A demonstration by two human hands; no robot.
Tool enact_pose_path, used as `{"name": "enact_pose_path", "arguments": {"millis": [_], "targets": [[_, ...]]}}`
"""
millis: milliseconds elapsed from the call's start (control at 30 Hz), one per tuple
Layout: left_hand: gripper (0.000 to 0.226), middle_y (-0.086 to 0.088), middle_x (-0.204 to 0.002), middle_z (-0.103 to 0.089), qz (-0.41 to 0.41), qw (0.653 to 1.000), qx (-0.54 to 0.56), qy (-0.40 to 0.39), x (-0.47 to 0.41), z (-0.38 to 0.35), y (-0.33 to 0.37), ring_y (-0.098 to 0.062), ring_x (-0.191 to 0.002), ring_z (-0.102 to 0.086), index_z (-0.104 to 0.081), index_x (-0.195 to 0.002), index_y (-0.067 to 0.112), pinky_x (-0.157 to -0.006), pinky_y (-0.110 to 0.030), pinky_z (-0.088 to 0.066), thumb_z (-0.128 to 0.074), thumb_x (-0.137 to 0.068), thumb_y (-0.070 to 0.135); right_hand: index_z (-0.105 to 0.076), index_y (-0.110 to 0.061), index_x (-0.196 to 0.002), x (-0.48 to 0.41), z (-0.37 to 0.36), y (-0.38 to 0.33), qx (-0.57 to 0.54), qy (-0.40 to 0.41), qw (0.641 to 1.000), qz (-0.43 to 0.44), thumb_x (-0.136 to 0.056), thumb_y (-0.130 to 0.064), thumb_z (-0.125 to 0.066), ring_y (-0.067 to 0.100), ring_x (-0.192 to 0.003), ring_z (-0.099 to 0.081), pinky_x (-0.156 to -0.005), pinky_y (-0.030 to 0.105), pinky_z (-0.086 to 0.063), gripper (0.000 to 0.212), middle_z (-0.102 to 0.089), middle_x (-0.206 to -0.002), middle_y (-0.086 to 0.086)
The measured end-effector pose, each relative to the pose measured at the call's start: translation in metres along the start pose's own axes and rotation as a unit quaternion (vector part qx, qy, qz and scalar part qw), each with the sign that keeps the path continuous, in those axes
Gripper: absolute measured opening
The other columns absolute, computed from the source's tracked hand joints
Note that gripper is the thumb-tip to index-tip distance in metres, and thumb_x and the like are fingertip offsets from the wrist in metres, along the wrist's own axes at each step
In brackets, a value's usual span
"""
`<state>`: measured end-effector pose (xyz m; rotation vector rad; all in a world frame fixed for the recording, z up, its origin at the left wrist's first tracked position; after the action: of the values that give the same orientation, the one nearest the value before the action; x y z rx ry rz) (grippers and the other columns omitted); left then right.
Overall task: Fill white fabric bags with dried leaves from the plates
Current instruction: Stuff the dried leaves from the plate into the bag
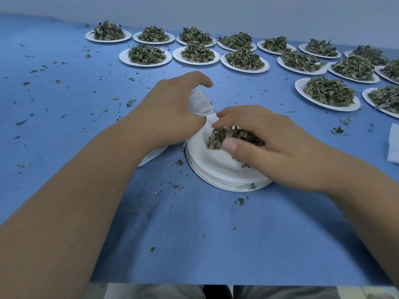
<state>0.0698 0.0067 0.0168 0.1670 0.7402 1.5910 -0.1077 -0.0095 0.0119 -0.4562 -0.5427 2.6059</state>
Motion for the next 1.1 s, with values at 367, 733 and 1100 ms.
{"name": "enact_pose_path", "arguments": {"millis": [367,733,1100], "targets": [[0.055,0.009,-0.112,-0.058,-0.002,1.000,-0.010,-0.001,0.000,0.000,-0.001,-0.006,-0.087,-0.046,-0.051,-0.130,0.046,-0.062,-0.001,-0.029,-0.072,-0.084,0.025,-0.052,-0.030,-0.137,0.000,-0.023,-0.007,0.111,-0.069,0.991,0.029,-0.088,-0.078,-0.043,0.008,-0.134,-0.045,-0.112,0.035,-0.038,0.069,-0.053,-0.140,-0.016],[0.054,0.017,-0.097,-0.053,-0.013,1.000,-0.002,-0.007,0.001,-0.002,0.001,0.016,-0.086,-0.048,-0.052,-0.127,0.047,-0.061,0.002,-0.031,-0.071,-0.083,0.024,-0.062,-0.033,-0.130,-0.007,-0.017,0.005,0.027,-0.023,0.999,0.009,-0.097,-0.041,-0.064,0.006,-0.124,-0.049,-0.106,0.024,-0.037,0.034,-0.061,-0.127,-0.019],[0.056,0.017,-0.100,-0.049,-0.017,1.000,-0.004,-0.012,0.001,-0.003,0.002,0.026,-0.083,-0.043,-0.051,-0.129,0.046,-0.064,0.004,-0.030,-0.071,-0.083,0.021,-0.072,-0.024,-0.118,-0.025,-0.005,0.007,0.096,0.031,0.995,-0.015,-0.099,-0.027,-0.064,0.013,-0.097,-0.061,-0.087,0.036,-0.048,0.021,-0.068,-0.107,-0.007]]}}
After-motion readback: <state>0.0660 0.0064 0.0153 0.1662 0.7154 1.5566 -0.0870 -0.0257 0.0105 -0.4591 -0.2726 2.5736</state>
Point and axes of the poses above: each hand's wrist, its own x-axis away from the middle knuckle, its own z-axis out of the back of the hand, y = z × x, the point moved 7 cm from there along -x, towards the middle knuckle
